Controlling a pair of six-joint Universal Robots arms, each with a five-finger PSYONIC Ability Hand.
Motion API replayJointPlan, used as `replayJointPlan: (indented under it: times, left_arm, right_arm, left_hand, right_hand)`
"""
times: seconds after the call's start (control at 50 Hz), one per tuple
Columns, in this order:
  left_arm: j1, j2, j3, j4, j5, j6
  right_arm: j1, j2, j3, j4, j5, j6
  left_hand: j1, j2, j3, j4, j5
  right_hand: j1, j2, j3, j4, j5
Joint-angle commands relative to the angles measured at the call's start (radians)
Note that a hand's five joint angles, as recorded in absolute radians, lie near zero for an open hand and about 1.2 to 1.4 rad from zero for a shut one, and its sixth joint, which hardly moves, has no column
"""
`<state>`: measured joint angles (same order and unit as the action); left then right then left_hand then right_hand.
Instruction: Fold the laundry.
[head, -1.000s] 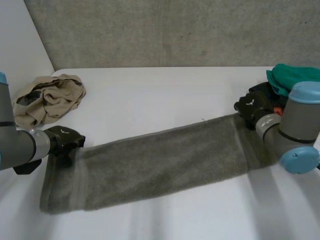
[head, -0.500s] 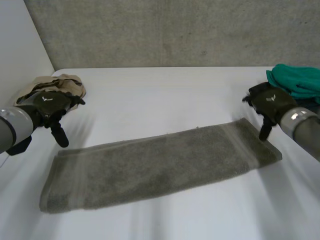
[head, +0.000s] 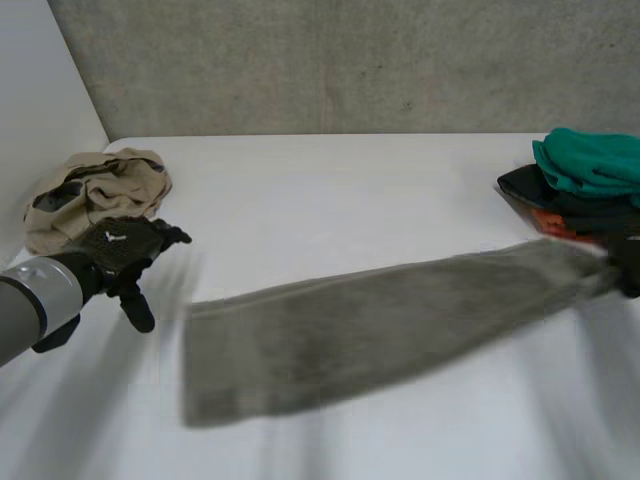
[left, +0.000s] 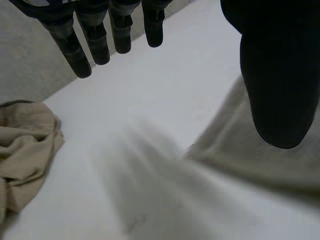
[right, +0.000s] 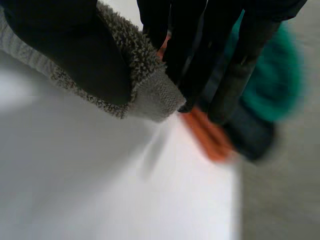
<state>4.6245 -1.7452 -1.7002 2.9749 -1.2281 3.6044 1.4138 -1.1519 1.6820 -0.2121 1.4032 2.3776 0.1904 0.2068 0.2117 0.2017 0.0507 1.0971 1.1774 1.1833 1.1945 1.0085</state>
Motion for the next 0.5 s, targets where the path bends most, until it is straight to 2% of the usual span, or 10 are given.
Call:
replayJointPlan:
  times: [0.02, 0.08, 0.16, 0.24, 0.26, 0.36, 0.42, 0.5]
  left_arm:
    - [0.025, 0.052, -0.004, 0.004, 0.021, -0.032]
    - [0.025, 0.053, -0.009, 0.003, 0.035, -0.041]
    - [0.017, 0.052, -0.010, 0.001, 0.036, -0.044]
    - [-0.002, 0.055, -0.010, -0.004, 0.035, -0.047]
    - [-0.007, 0.056, -0.010, -0.005, 0.035, -0.047]
    - [-0.035, 0.061, -0.013, -0.005, 0.030, -0.058]
    - [-0.052, 0.065, -0.022, -0.002, 0.025, -0.069]
    - [-0.070, 0.059, -0.027, 0.007, 0.021, -0.070]
  right_arm:
    - [-0.113, -0.032, -0.039, 0.013, 0.023, -0.207]
    - [-0.084, -0.029, -0.057, 0.023, 0.043, -0.244]
    - [0.074, -0.067, -0.041, -0.033, 0.010, -0.242]
    - [0.253, -0.167, 0.060, -0.163, -0.119, -0.233]
    - [0.337, -0.201, 0.108, -0.224, -0.192, -0.233]
    - [0.572, -0.212, 0.222, -0.369, -0.384, -0.229]
    - [0.715, -0.162, 0.249, -0.383, -0.421, -0.228]
    - [0.809, -0.079, 0.243, -0.321, -0.406, -0.270]
  left_hand:
    - [-0.016, -0.032, -0.037, -0.027, -0.051]
    - [-0.016, -0.032, -0.037, -0.027, -0.051]
    - [-0.016, -0.032, -0.037, -0.027, -0.051]
    - [-0.016, -0.032, -0.037, -0.027, -0.051]
    - [-0.016, -0.032, -0.037, -0.027, -0.051]
    - [-0.016, -0.032, -0.037, -0.027, -0.051]
    - [-0.016, -0.032, -0.037, -0.027, -0.051]
    - [-0.016, -0.032, -0.037, -0.027, -0.051]
  right_hand:
    - [0.299, 0.219, 0.213, 0.202, 0.213]
    - [0.299, 0.219, 0.213, 0.202, 0.213]
    - [0.299, 0.219, 0.213, 0.202, 0.213]
    - [0.299, 0.219, 0.213, 0.202, 0.213]
    - [0.299, 0.219, 0.213, 0.202, 0.213]
    - [0.299, 0.219, 0.213, 0.202, 0.213]
    - [0.299, 0.219, 0.213, 0.202, 0.213]
    - [0.299, 0.219, 0.213, 0.202, 0.213]
